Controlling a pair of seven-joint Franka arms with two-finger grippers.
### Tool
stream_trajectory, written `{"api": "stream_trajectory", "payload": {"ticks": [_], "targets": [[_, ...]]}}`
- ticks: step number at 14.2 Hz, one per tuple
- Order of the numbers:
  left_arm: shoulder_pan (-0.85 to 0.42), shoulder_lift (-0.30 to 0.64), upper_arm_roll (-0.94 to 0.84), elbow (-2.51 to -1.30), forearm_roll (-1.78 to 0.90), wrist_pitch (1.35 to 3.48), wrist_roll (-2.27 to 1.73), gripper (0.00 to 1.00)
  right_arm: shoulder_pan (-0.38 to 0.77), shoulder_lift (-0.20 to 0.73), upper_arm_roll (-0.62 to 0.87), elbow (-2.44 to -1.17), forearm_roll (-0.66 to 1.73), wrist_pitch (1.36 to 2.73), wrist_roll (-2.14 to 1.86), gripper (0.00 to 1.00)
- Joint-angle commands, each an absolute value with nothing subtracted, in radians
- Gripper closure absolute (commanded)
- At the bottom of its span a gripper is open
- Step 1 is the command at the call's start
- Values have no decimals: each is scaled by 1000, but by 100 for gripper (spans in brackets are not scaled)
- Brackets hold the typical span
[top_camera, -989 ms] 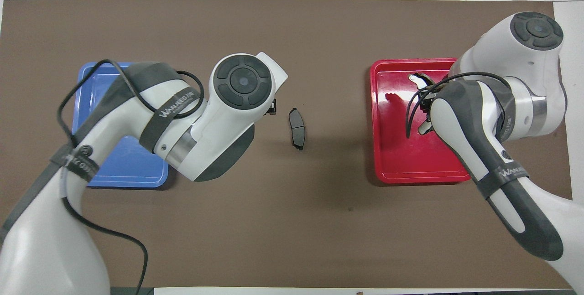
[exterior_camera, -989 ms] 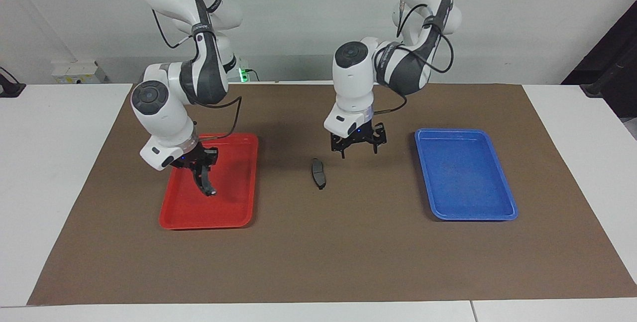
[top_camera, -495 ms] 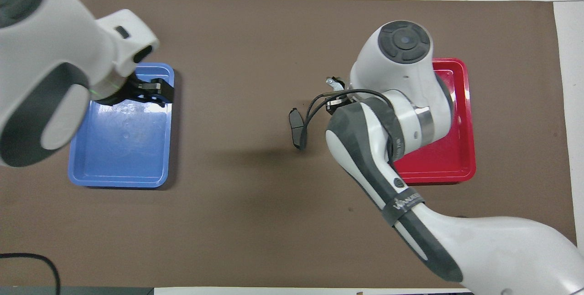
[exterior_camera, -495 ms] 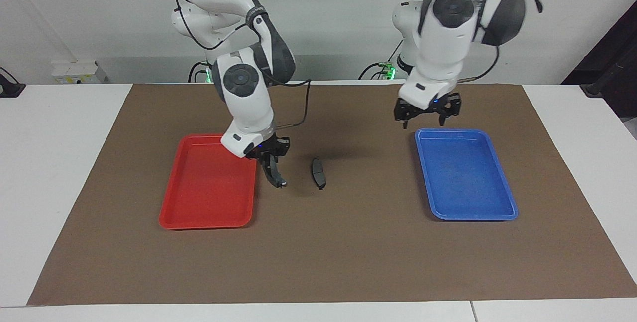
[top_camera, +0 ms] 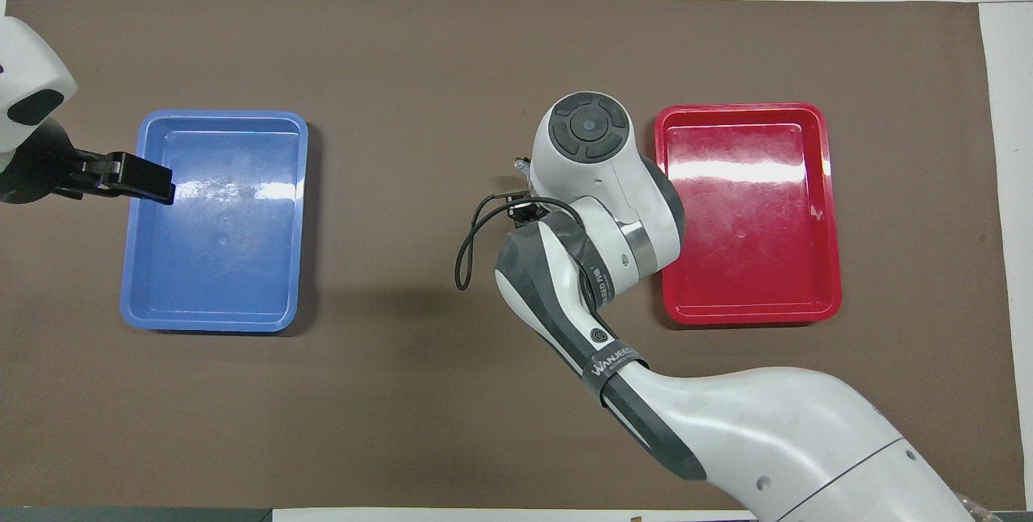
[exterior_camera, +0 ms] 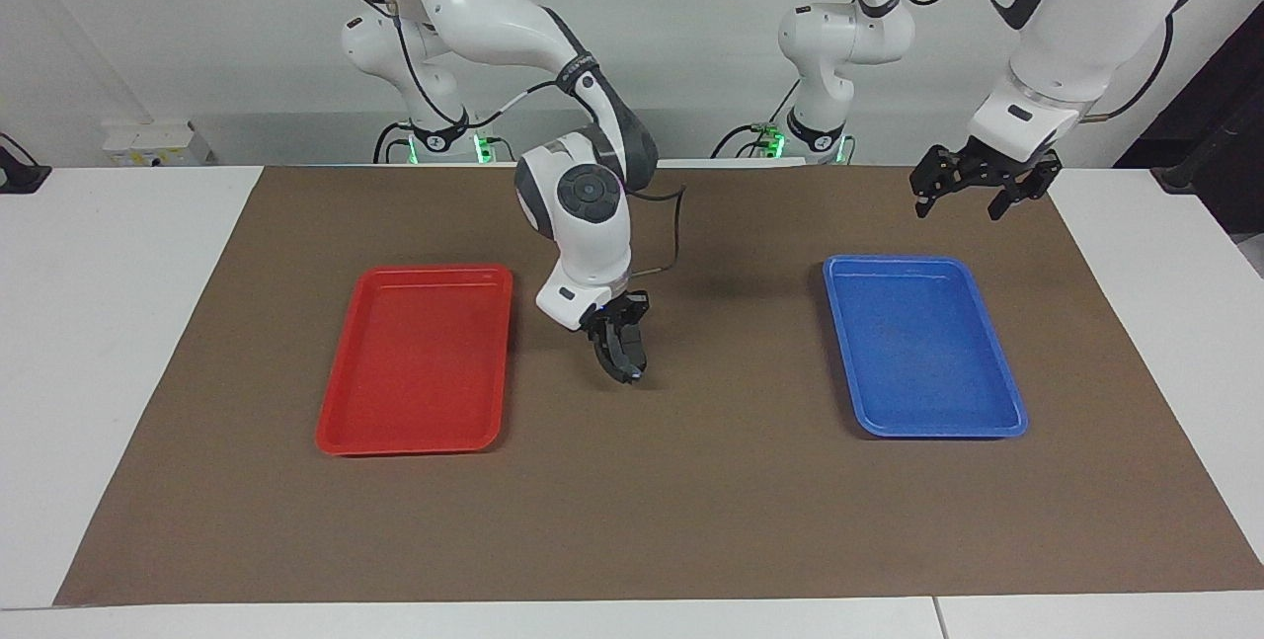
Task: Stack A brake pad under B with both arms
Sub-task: 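Lower the silver pad onto the dark pad with the right gripper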
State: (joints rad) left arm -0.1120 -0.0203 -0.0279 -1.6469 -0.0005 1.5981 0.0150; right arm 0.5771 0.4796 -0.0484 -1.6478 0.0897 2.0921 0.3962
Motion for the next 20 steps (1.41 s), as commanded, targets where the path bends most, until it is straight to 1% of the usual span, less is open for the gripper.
{"api": "stream_trajectory", "payload": {"ticks": [1, 10, 14, 18, 19, 20], "targets": [[-109, -48, -49, -1677, -15, 1598, 20, 0, 584, 468, -49, -1701, 103, 2154, 407, 100], [-98, -38, -38, -1678, -15, 1603, 28, 0, 598, 465, -29, -1706, 118, 2154, 407, 100], [-100, -38, -38, -1681, -15, 1601, 26, 0, 598, 460, -29, -1744, 118, 2192, 407, 100], [-100, -38, -35, -1684, -15, 1603, 28, 0, 598, 454, -29, -1753, 118, 2197, 407, 100], [-100, -38, -35, -1684, -15, 1603, 26, 0, 598, 454, -29, -1753, 120, 2200, 408, 99], [-100, -38, -35, -1684, -15, 1601, 26, 0, 598, 454, -29, -1753, 127, 2200, 413, 96]]}}
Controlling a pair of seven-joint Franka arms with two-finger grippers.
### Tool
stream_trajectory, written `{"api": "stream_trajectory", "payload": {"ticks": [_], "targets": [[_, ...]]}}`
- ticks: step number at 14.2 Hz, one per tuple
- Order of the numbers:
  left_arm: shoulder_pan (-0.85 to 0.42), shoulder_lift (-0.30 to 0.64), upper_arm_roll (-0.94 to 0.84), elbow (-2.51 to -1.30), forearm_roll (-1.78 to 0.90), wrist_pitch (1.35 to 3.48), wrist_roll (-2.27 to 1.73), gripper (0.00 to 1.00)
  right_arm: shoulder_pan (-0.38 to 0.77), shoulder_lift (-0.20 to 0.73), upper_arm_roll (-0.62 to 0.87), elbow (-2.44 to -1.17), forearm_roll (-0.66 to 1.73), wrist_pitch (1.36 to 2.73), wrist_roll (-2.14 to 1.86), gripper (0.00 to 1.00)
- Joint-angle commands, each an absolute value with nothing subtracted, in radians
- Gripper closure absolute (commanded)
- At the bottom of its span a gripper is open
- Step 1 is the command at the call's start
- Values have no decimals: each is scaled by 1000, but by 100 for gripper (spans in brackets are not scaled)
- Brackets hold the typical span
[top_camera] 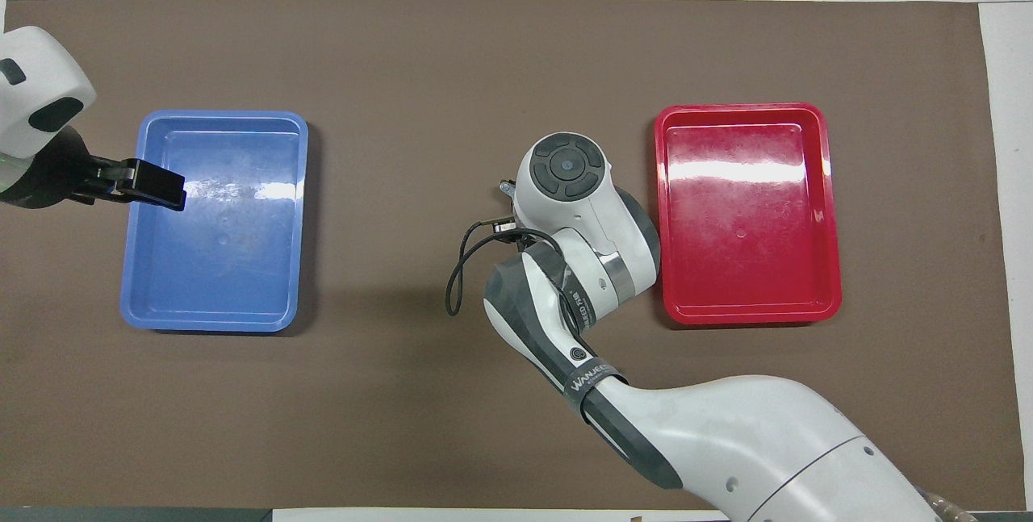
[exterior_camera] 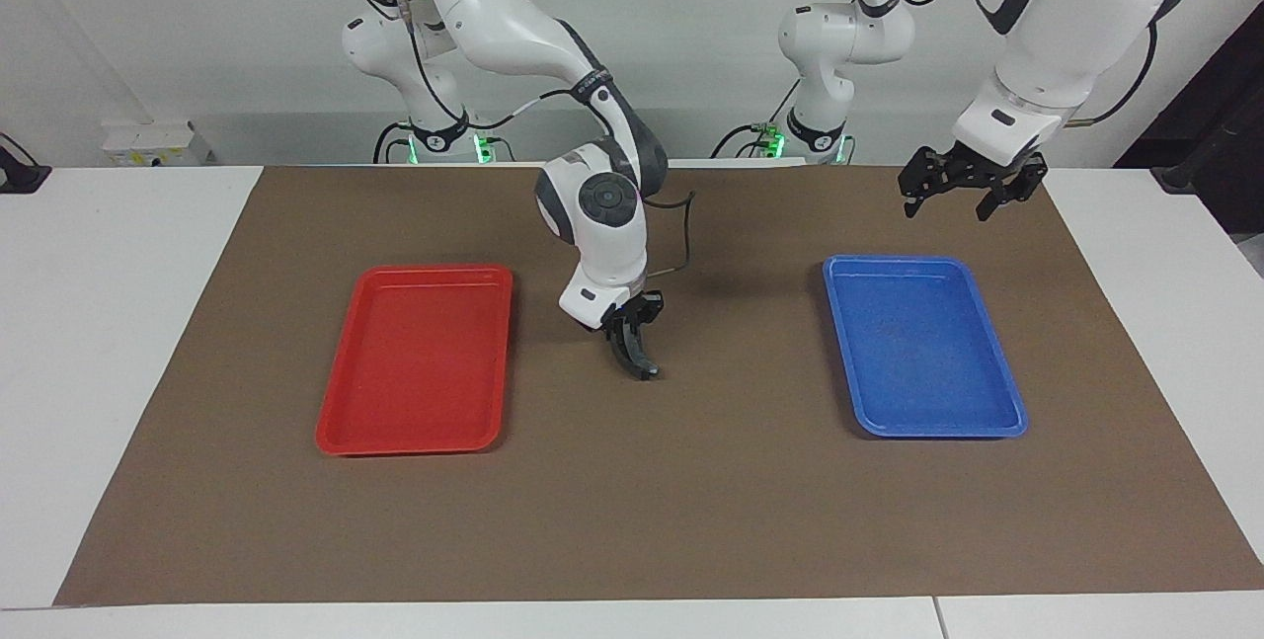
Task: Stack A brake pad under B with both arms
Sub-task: 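Lower the silver pad onto the dark pad with the right gripper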
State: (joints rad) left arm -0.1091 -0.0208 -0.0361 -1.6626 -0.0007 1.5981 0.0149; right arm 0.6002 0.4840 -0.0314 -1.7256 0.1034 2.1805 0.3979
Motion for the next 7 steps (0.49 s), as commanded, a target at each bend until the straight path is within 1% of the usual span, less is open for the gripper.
{"api": "stream_trajectory", "payload": {"ticks": [1, 2, 4, 5, 7], "targets": [[-100, -38, -35, -1684, -15, 1603, 26, 0, 598, 456, -29, -1753, 155, 2201, 414, 86], [-100, -38, -35, -1684, -17, 1603, 26, 0, 598, 456, -29, -1753, 169, 2201, 414, 69], [-100, -38, -35, -1684, -17, 1603, 26, 0, 601, 456, -29, -1750, 169, 2203, 416, 12], [-100, -38, -35, -1684, -17, 1601, 26, 0, 604, 456, -29, -1747, 169, 2201, 422, 0], [-100, -38, -35, -1686, -17, 1601, 26, 0, 604, 456, -31, -1730, 161, 2188, 422, 0]]}}
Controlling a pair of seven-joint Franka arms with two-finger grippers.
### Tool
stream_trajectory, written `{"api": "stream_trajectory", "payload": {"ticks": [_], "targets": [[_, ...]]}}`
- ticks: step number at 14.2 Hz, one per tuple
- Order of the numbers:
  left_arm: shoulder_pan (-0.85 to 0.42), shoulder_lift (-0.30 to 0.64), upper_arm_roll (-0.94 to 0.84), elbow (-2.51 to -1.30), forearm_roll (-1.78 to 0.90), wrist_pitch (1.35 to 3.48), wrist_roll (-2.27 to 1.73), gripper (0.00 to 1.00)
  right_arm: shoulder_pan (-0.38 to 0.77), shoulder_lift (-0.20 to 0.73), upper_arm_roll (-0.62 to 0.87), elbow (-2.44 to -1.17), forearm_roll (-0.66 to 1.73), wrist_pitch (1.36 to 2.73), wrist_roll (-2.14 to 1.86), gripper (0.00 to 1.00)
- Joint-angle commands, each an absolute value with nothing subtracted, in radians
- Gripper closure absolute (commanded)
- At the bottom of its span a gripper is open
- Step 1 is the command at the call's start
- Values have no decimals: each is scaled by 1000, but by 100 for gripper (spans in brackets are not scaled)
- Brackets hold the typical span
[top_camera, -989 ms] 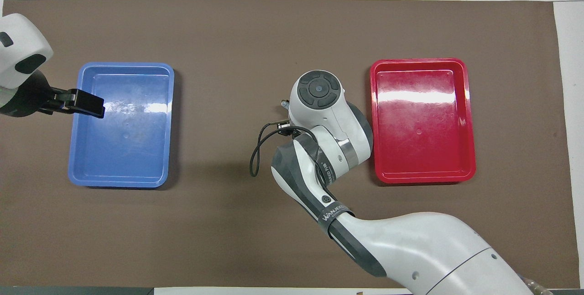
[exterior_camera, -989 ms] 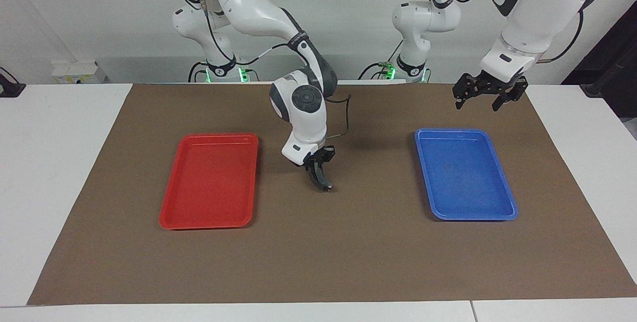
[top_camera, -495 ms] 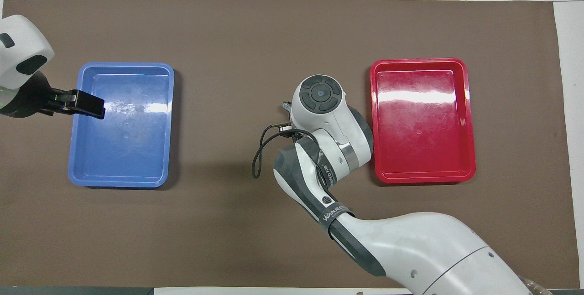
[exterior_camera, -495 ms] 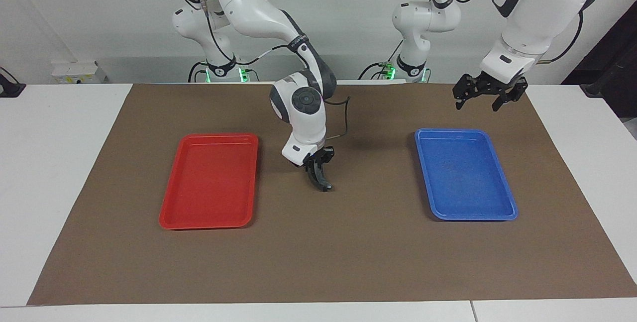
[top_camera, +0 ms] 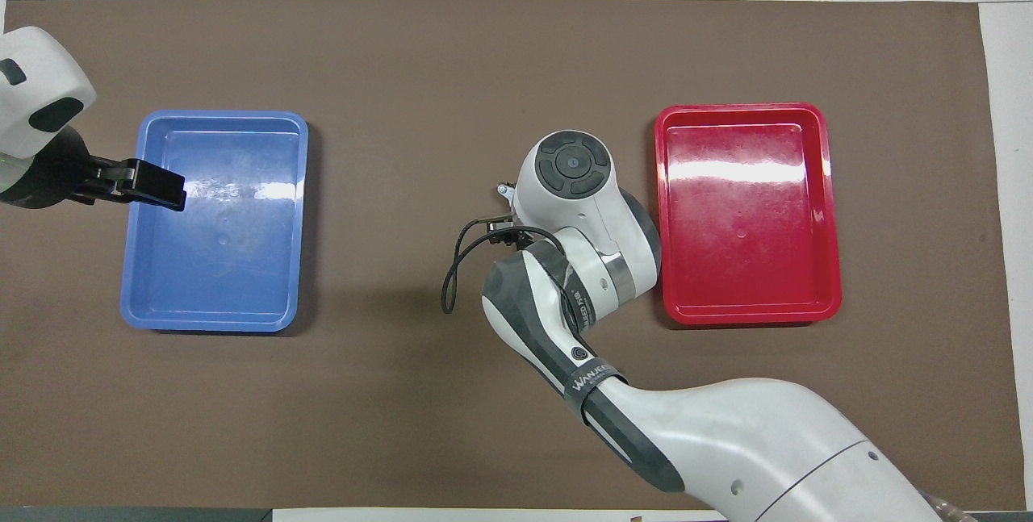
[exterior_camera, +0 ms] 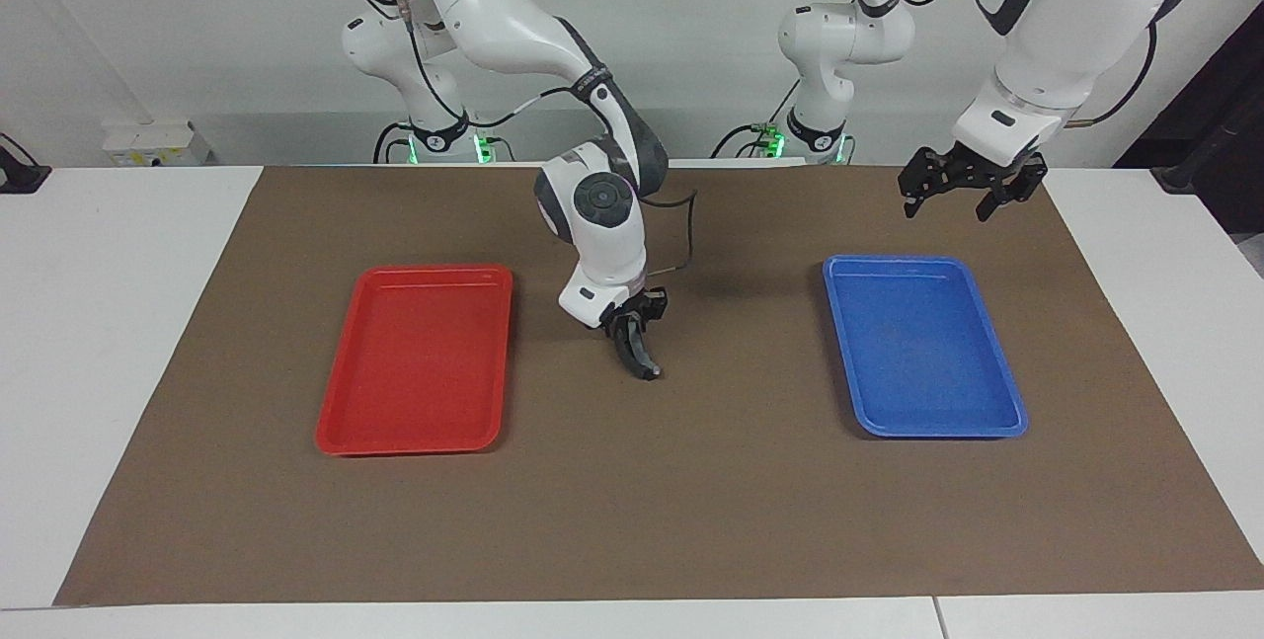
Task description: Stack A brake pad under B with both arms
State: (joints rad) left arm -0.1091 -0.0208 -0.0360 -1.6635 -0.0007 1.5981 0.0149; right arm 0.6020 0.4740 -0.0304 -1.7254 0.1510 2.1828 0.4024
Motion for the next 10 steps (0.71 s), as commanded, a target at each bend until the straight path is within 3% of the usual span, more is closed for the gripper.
{"api": "stream_trajectory", "payload": {"ticks": [1, 5, 10], "targets": [[-100, -38, -35, -1686, -17, 1601, 26, 0, 600, 450, -34, -1721, 157, 2184, 422, 0], [-100, -38, -35, -1686, -17, 1603, 26, 0, 507, 329, -46, -1715, 140, 2111, 419, 0], [-100, -38, -35, -1686, -17, 1609, 32, 0, 333, 193, -43, -1713, 54, 1887, 390, 0]]}}
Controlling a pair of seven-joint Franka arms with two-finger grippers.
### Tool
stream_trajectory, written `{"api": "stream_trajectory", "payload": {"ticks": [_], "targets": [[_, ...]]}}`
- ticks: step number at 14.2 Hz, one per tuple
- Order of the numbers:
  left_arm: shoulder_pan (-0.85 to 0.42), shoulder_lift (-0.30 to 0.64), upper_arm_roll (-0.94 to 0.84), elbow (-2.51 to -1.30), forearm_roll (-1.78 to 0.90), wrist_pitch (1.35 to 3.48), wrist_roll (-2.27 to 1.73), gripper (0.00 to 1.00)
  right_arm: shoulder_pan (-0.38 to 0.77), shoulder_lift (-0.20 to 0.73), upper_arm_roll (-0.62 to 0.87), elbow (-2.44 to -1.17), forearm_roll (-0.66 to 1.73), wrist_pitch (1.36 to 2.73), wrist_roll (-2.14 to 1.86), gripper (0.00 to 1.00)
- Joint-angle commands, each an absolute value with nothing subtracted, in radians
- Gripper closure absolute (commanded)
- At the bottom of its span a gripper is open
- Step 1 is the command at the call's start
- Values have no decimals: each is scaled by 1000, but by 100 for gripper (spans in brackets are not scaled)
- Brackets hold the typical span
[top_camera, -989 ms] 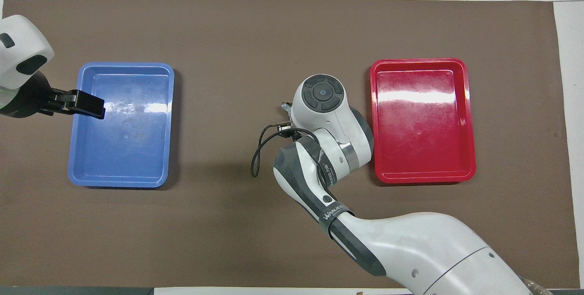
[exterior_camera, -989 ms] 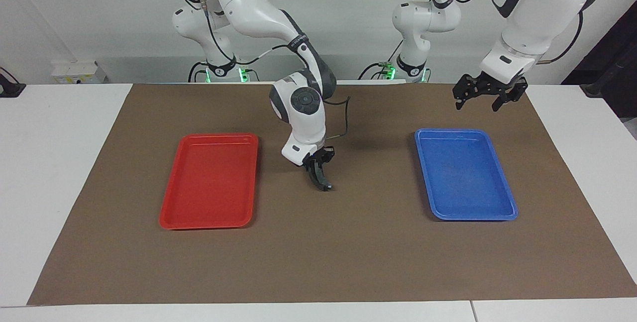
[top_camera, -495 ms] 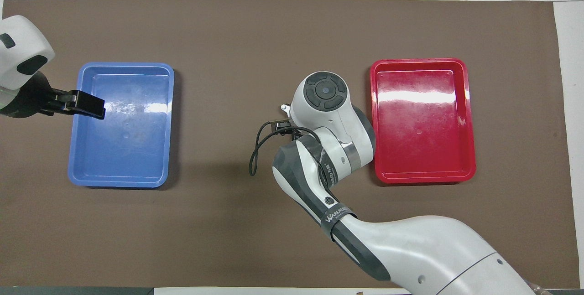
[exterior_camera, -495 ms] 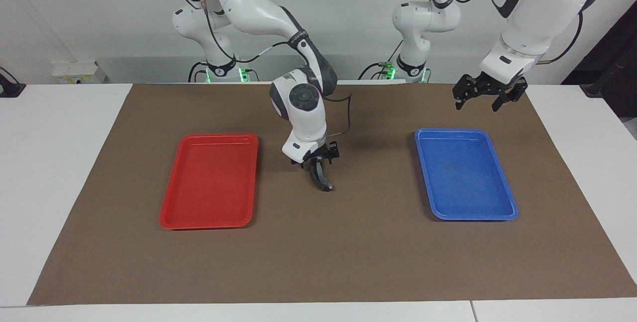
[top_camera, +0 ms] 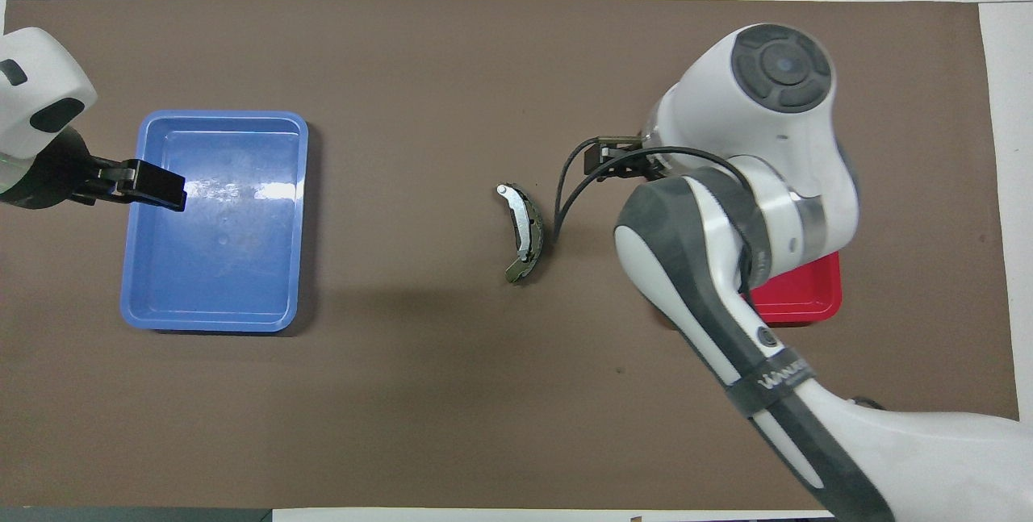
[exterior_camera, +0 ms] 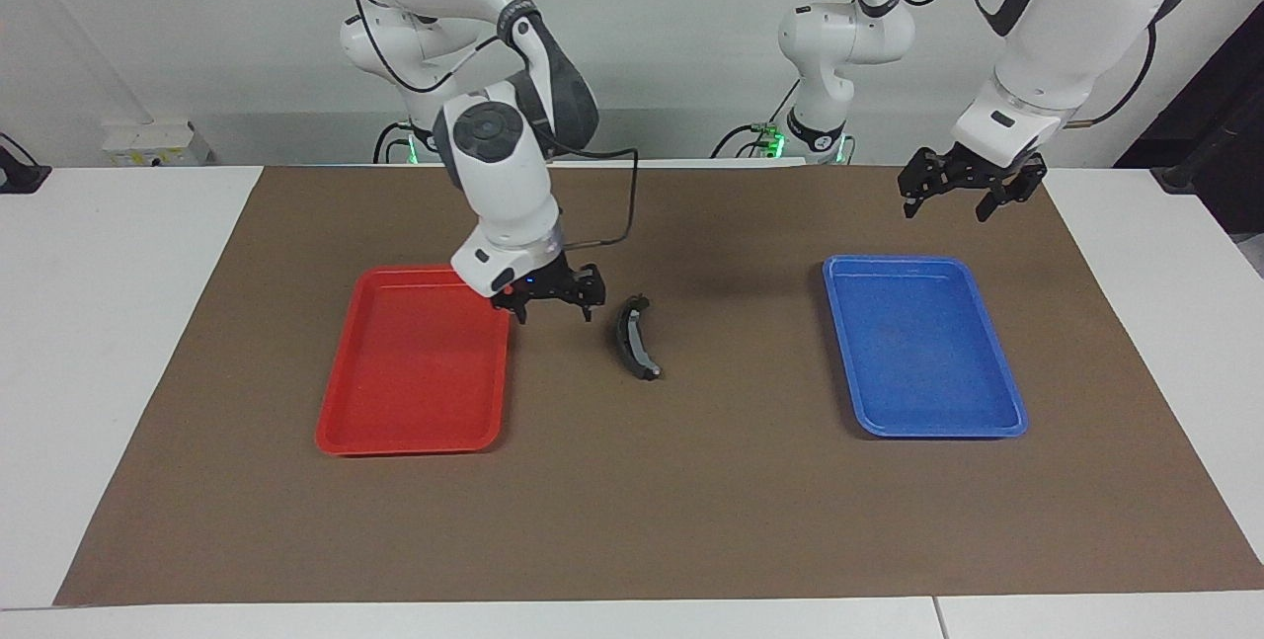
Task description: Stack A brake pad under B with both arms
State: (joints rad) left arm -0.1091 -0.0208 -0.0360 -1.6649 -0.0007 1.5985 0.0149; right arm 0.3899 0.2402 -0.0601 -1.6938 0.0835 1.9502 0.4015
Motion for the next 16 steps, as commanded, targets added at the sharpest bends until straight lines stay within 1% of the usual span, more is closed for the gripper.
{"api": "stream_trajectory", "payload": {"ticks": [1, 4, 7, 8, 9, 11, 14, 16], "targets": [[-100, -38, -35, -1686, -17, 1609, 34, 0, 304, 167, -46, -1710, 51, 1828, 355, 0], [-98, -40, -43, -1684, -17, 1611, 35, 0, 203, 75, -44, -1710, 51, 1699, 250, 0], [-75, -44, -66, -1681, -15, 1611, 35, 0, 137, -7, -49, -1709, 16, 1582, 177, 0], [-49, -44, -92, -1678, -15, 1612, 35, 0, 121, -26, -51, -1704, -6, 1553, 161, 0], [-28, -44, -118, -1677, -15, 1612, 32, 0, 106, -35, -52, -1691, -15, 1517, 144, 0], [-21, -44, -132, -1671, -15, 1614, 23, 0, 80, -23, -55, -1616, -29, 1442, 118, 0], [-21, -37, -124, -1641, -15, 1591, 21, 0, 52, -28, -55, -1615, -29, 1422, 69, 0], [-21, -37, -117, -1625, -14, 1557, 21, 0, 51, -31, -60, -1618, -31, 1434, 52, 0]]}}
